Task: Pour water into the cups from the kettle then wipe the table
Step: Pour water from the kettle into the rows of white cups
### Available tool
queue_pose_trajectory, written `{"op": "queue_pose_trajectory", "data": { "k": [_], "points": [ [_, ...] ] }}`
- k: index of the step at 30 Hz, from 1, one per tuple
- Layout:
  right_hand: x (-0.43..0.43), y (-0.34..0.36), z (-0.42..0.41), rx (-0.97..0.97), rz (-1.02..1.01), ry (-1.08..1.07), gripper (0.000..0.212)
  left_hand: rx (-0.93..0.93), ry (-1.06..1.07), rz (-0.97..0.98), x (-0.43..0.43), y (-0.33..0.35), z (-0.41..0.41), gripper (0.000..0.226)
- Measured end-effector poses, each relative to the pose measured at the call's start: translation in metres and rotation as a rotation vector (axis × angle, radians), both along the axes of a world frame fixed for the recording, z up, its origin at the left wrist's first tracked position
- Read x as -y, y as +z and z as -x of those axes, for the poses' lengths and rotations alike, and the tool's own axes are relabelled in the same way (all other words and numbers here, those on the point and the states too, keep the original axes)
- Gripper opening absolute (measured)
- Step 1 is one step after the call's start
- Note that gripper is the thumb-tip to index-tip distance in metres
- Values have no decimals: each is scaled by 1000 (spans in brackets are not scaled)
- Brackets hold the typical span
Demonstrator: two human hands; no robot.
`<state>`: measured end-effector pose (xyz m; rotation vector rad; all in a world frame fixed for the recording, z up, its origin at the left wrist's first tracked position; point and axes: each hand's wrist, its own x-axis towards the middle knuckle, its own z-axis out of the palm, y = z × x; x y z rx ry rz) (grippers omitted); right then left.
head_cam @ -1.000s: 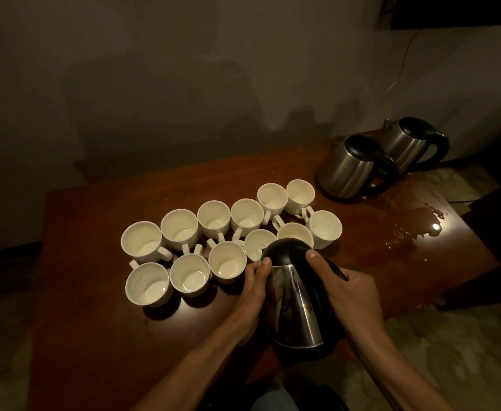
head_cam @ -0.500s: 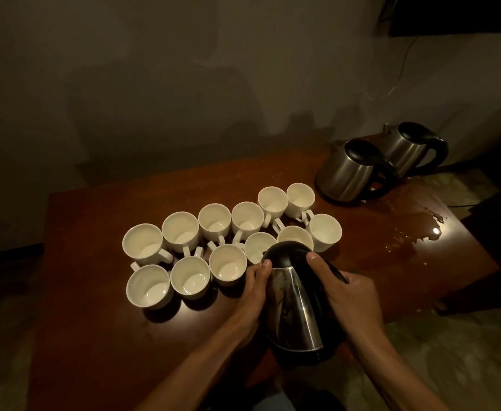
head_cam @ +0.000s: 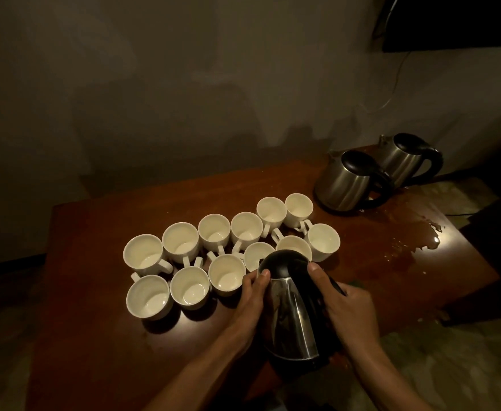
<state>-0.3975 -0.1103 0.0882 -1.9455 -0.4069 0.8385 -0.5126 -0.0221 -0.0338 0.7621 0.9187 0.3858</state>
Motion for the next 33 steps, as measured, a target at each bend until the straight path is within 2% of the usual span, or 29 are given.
{"op": "queue_pose_trajectory", "data": {
  "k": [4,15,19,24,29,33],
  "points": [
    [-1,-1,0,4,16,-2,52,25,16,28,0,-1,0,80],
    [0,1,-2,26,35,23,49,-13,39,73,1,-2,-4,64],
    [1,0,-3,27,29,13,50,-8,47,89,2,-3,-5,83],
    [2,0,-2,29,-15,-2,49,11,22,0,-2,-3,-2,88],
    [5,0,2,33,-49,-18,51,-6,7,-57,-2,3,1,67],
    [8,2,7,10,-82,-12,52,-50,8,-91,-1,8,5,82]
  ]
}}
